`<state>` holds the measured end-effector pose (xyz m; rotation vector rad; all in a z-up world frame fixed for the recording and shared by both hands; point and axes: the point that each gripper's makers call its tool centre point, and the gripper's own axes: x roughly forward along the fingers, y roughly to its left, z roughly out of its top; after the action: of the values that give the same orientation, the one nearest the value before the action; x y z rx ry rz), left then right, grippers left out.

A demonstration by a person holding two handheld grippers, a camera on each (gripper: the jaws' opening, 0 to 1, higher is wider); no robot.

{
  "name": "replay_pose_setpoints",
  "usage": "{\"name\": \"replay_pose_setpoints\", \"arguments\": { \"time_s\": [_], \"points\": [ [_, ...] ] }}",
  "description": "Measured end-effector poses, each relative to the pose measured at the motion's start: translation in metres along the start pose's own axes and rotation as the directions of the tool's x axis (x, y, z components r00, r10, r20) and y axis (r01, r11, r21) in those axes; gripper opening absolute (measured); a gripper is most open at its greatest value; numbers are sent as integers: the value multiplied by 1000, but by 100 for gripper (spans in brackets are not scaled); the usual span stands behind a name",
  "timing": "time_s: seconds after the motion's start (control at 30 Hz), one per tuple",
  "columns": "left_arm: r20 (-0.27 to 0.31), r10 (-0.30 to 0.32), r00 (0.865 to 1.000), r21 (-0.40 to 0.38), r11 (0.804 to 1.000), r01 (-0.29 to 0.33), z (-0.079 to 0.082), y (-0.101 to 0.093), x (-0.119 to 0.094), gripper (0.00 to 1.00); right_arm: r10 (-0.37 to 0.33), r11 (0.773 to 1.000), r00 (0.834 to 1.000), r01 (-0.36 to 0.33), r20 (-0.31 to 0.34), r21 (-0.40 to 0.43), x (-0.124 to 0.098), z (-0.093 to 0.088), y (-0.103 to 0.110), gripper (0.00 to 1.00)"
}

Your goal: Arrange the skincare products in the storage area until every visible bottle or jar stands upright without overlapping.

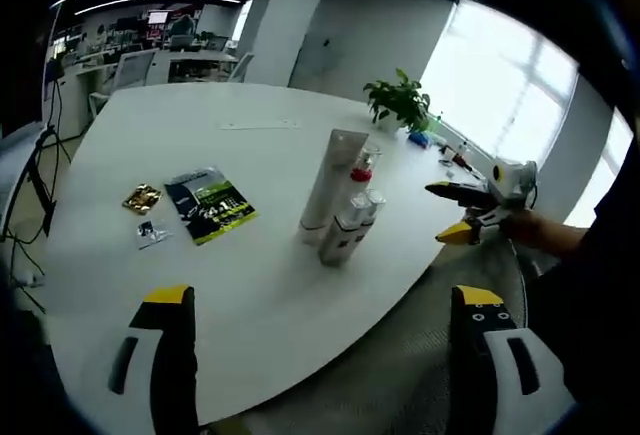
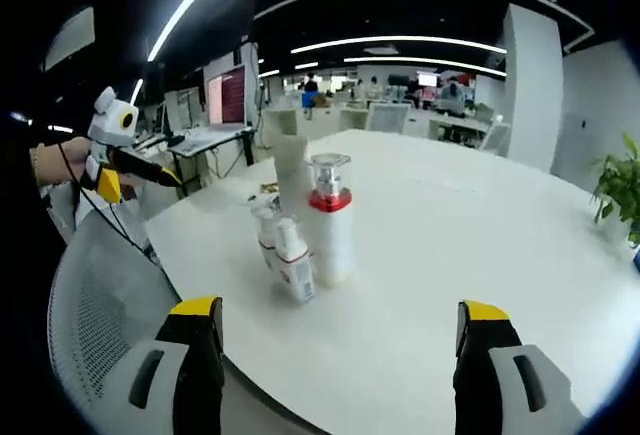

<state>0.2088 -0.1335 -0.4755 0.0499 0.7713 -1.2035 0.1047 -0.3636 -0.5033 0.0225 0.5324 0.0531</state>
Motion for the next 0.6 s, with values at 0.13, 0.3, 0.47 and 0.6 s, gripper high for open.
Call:
{"name": "replay_pose_setpoints", "arguments": {
  "time_s": [0.13,0.3,0.47,0.6],
  "points": [
    [-8,-3,1000,-34,999,2,5,8,8,99,-16,1000,1000,16,4,10,-1,1,-2,99],
    [-51,39,998,-56,998,-42,11,27,21,96,-32,999,999,32,-4,13,0,-1,-5,98],
    [-81,111,991,-85,989,-117,20,52,38,92,-14,1000,1000,14,-7,14,1,-1,-2,97],
    [-175,184,967,-96,975,-202,21,67,55,85,-10,1000,1000,10,-13,12,2,-2,-2,96]
  ]
}}
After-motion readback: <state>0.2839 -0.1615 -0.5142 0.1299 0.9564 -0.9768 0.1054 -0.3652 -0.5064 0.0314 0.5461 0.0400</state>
